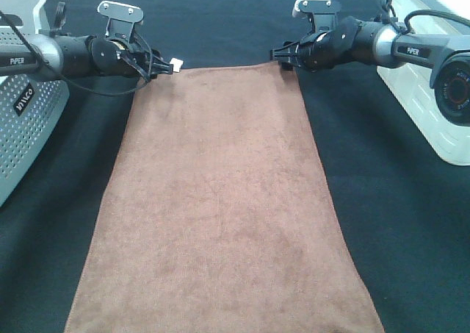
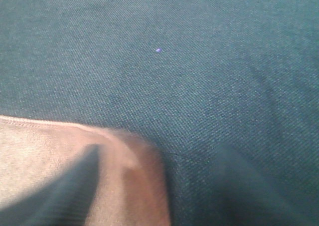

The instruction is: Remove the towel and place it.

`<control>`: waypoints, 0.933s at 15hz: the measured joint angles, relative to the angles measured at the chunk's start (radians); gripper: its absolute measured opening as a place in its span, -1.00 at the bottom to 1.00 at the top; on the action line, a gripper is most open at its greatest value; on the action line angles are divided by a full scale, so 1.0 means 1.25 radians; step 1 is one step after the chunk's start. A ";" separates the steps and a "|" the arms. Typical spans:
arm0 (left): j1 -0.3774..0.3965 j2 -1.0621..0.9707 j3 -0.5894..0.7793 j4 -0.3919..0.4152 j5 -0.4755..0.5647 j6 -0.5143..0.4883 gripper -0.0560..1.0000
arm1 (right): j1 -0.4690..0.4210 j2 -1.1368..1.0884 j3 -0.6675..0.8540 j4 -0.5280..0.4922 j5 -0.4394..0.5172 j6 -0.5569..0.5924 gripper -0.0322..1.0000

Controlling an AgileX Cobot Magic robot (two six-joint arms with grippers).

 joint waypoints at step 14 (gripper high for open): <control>0.020 -0.446 0.000 0.126 0.690 -0.098 0.69 | -0.010 -0.459 -0.001 -0.042 0.699 0.119 0.46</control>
